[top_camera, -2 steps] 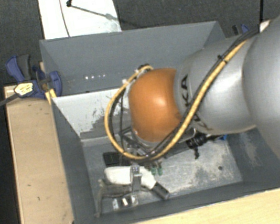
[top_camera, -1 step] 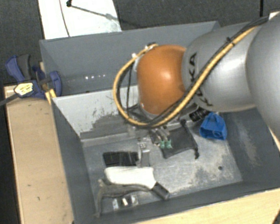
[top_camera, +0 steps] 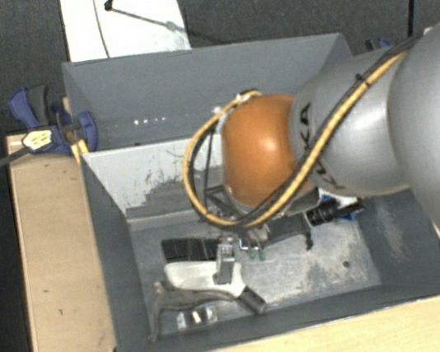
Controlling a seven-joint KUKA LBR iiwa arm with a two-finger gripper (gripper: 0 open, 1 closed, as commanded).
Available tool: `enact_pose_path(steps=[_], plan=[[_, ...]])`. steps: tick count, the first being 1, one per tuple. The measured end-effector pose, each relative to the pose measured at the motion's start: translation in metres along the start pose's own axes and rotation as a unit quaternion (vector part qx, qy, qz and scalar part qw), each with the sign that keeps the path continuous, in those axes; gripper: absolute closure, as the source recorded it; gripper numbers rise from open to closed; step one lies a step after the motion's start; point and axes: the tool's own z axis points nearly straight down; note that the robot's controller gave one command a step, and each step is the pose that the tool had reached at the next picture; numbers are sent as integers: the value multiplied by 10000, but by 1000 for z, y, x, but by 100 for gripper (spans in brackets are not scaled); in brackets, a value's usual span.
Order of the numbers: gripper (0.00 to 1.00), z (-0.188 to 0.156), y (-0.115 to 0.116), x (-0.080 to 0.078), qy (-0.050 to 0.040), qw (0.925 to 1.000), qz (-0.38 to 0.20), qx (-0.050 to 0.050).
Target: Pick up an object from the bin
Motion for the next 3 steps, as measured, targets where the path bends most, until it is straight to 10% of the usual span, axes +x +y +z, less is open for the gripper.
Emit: enact_pose_path(steps=[1,2,3], plan=[[0,44,11,-8,-7,9999,-127,-9],[100,58,1,9,-180,9994,288,-103],[100,58,2,9,-178,9994,292,-103]])
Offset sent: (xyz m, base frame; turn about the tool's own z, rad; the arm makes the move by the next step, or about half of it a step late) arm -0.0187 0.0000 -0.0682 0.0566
